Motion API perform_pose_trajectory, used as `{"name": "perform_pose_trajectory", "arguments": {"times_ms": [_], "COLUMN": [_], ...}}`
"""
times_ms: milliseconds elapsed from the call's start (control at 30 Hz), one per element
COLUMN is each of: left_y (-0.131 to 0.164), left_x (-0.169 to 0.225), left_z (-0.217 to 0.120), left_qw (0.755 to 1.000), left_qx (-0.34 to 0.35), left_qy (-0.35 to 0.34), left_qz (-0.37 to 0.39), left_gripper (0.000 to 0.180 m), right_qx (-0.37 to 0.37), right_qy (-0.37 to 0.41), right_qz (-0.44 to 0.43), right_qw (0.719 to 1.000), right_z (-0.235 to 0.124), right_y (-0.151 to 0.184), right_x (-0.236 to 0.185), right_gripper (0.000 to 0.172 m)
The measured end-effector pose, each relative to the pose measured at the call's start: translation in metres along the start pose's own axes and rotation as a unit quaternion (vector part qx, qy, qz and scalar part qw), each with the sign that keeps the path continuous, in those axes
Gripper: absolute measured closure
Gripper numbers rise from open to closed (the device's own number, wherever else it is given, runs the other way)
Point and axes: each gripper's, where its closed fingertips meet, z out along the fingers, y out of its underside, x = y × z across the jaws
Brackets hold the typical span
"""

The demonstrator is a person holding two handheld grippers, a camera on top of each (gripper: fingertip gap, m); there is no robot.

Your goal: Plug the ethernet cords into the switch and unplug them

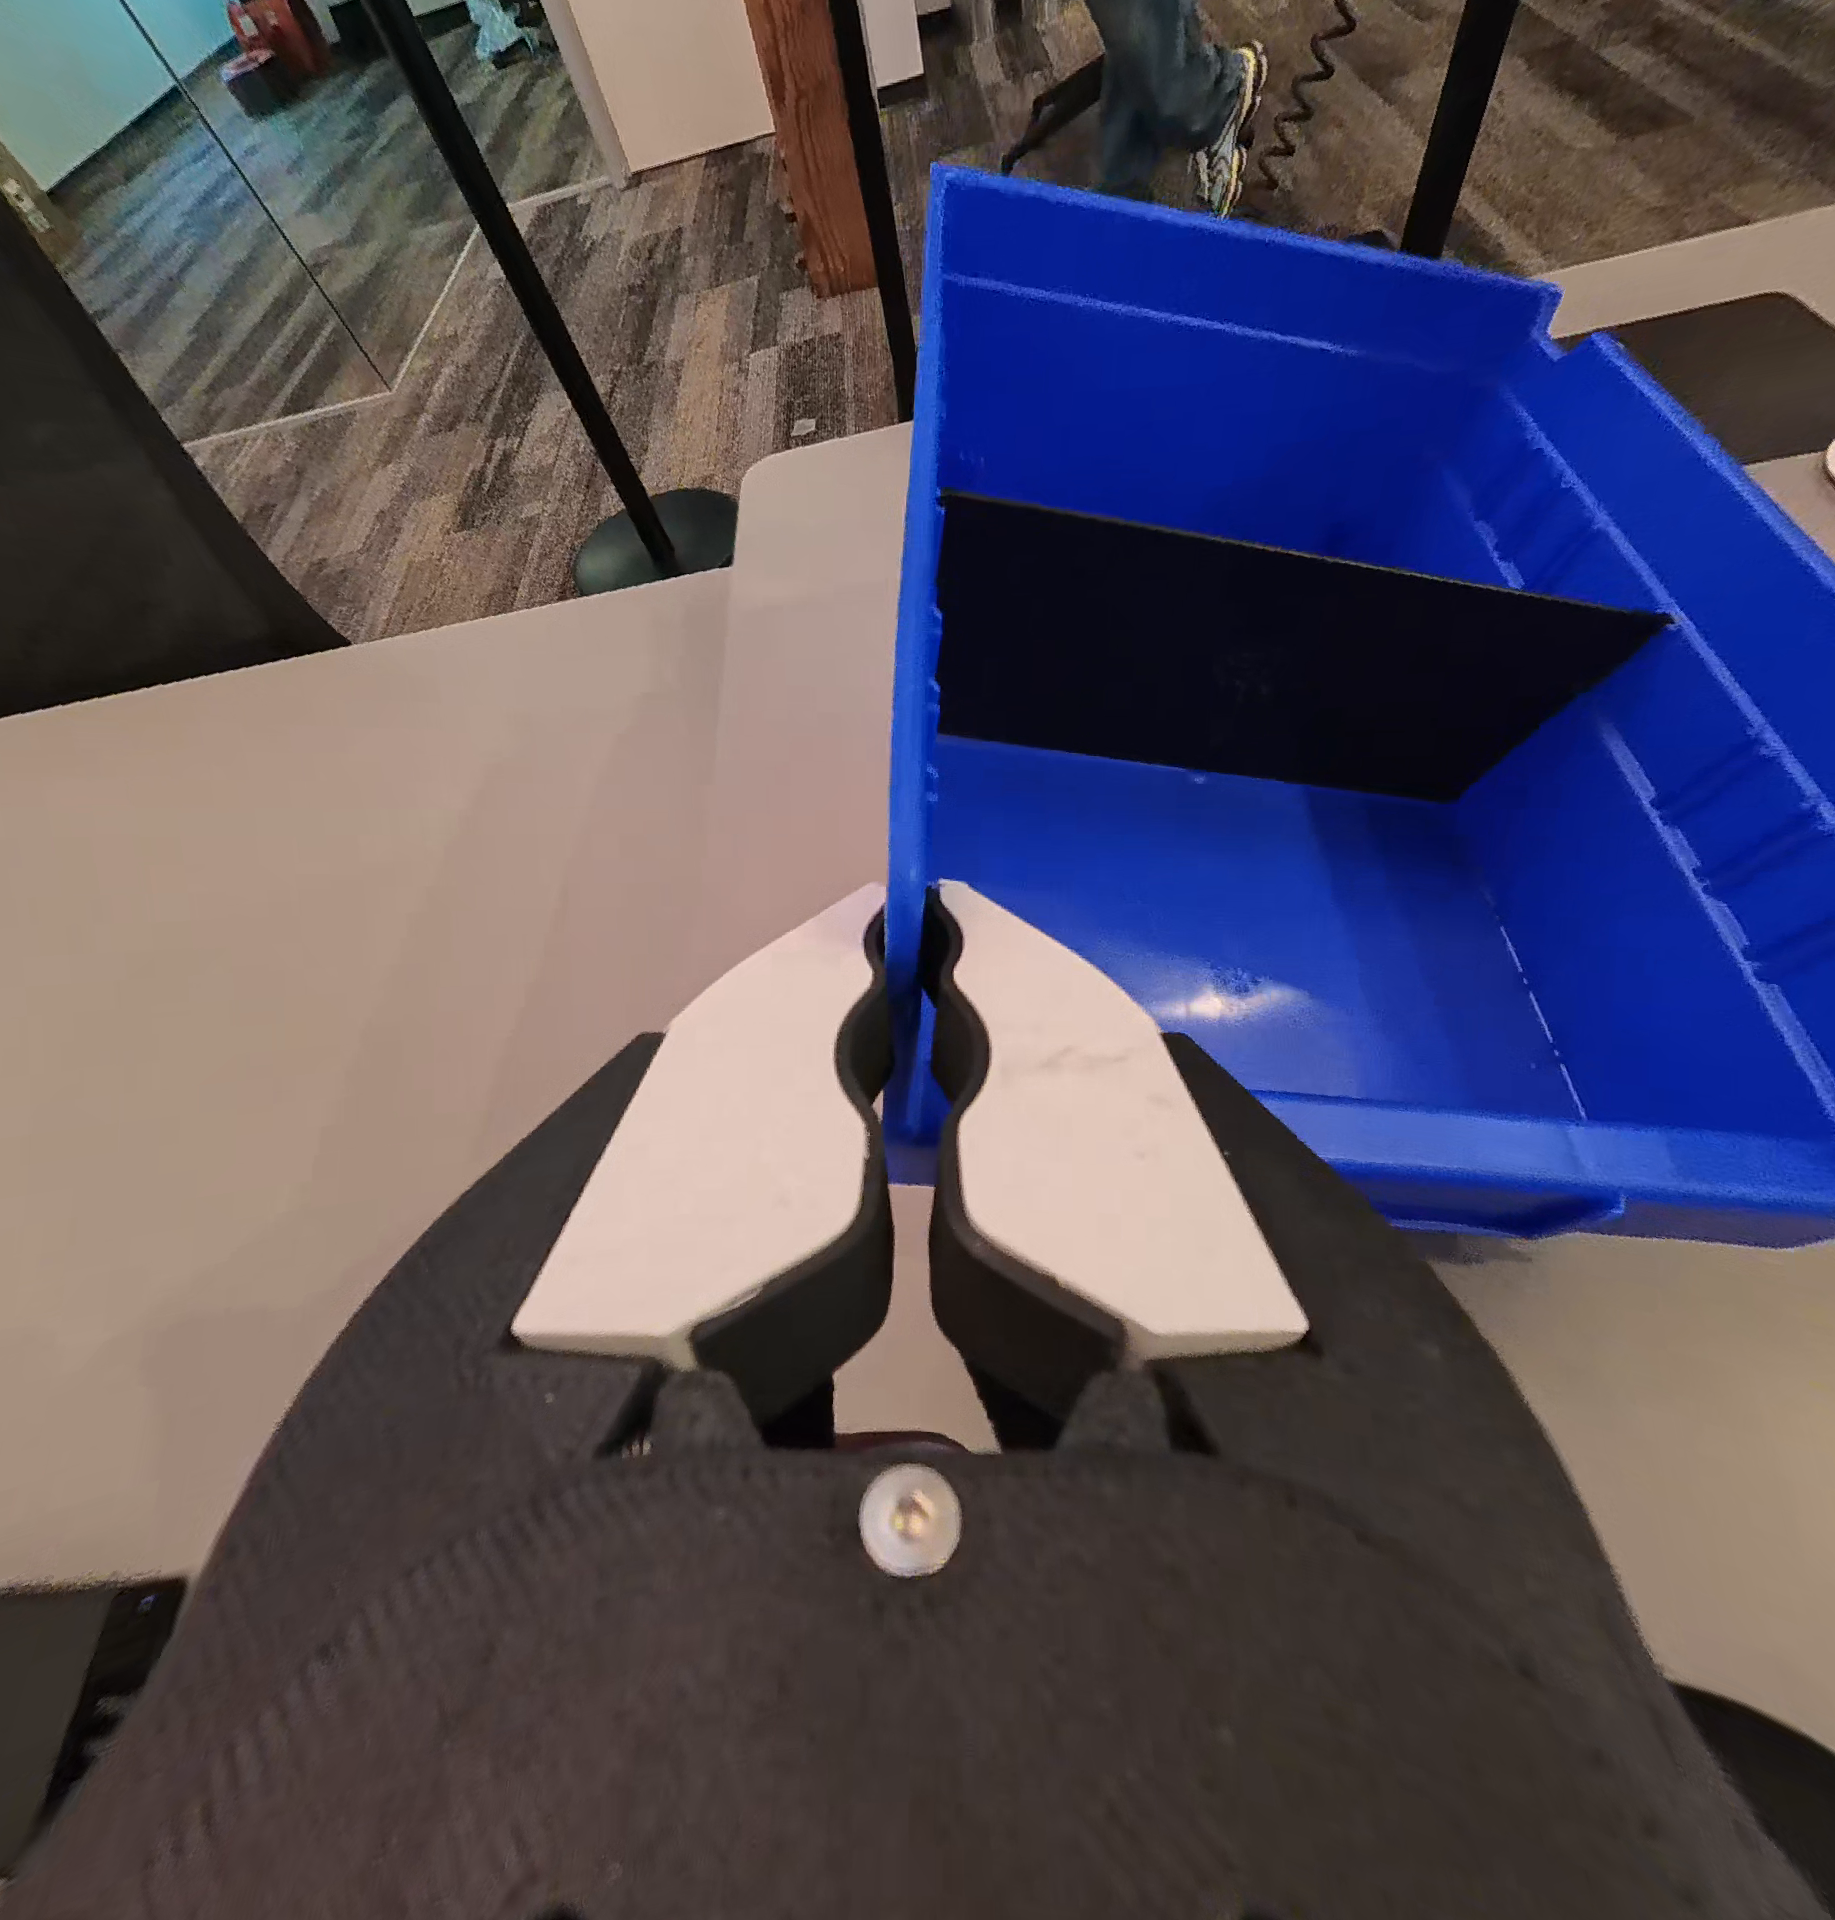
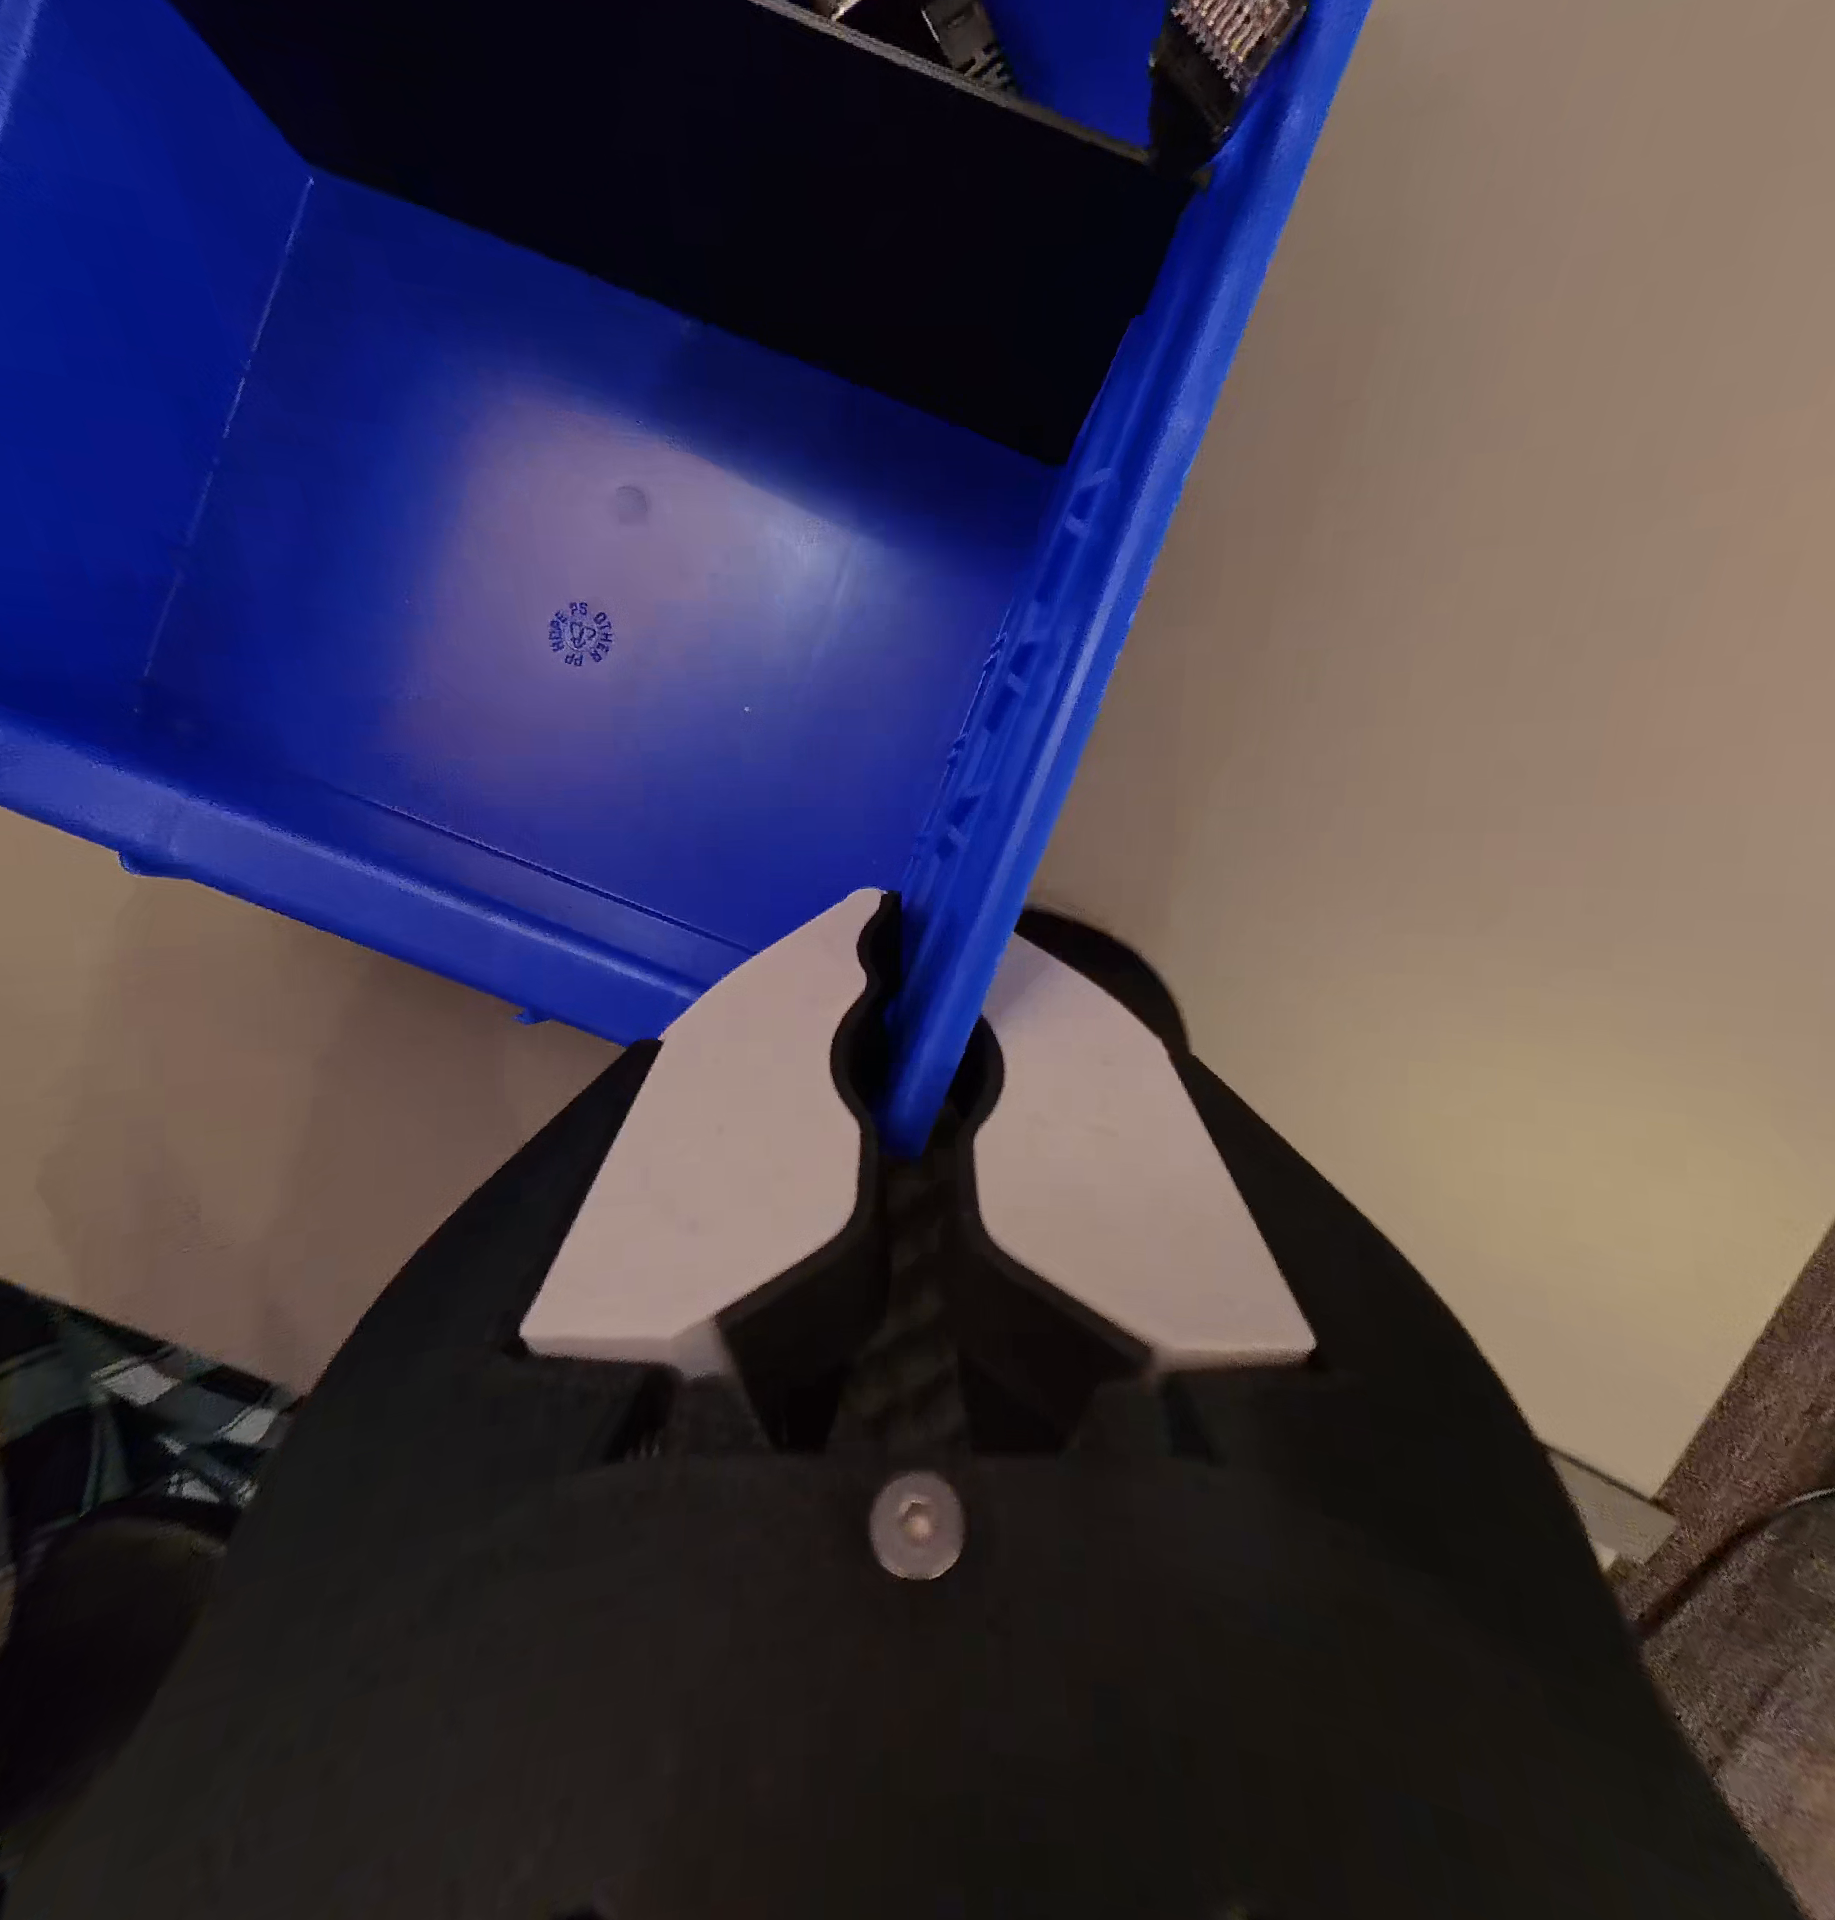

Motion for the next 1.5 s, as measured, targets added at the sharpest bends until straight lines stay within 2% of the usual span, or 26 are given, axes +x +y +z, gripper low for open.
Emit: {"name": "perform_pose_trajectory", "arguments": {"times_ms": [333,600,1067,1500], "left_y": [0.001,0.002,0.011,0.006], "left_x": [-0.002,-0.002,-0.021,-0.043], "left_z": [-0.018,-0.044,-0.099,-0.129], "left_qw": [1.0,0.999,0.999,0.996], "left_qx": [0.017,0.033,0.047,0.062], "left_qy": [0.003,0.003,-0.022,-0.06], "left_qz": [-0.007,-0.014,-0.012,0.003], "left_gripper": [0.179,0.179,0.178,0.177], "right_qx": [-0.008,0.007,0.016,0.012], "right_qy": [-0.024,-0.039,-0.083,-0.142], "right_qz": [-0.029,-0.065,-0.153,-0.215], "right_qw": [0.999,0.997,0.985,0.966], "right_z": [-0.009,0.005,0.036,0.067], "right_y": [0.048,0.053,0.016,-0.042], "right_x": [-0.051,-0.082,-0.134,-0.213], "right_gripper": [0.165,0.165,0.165,0.166]}}
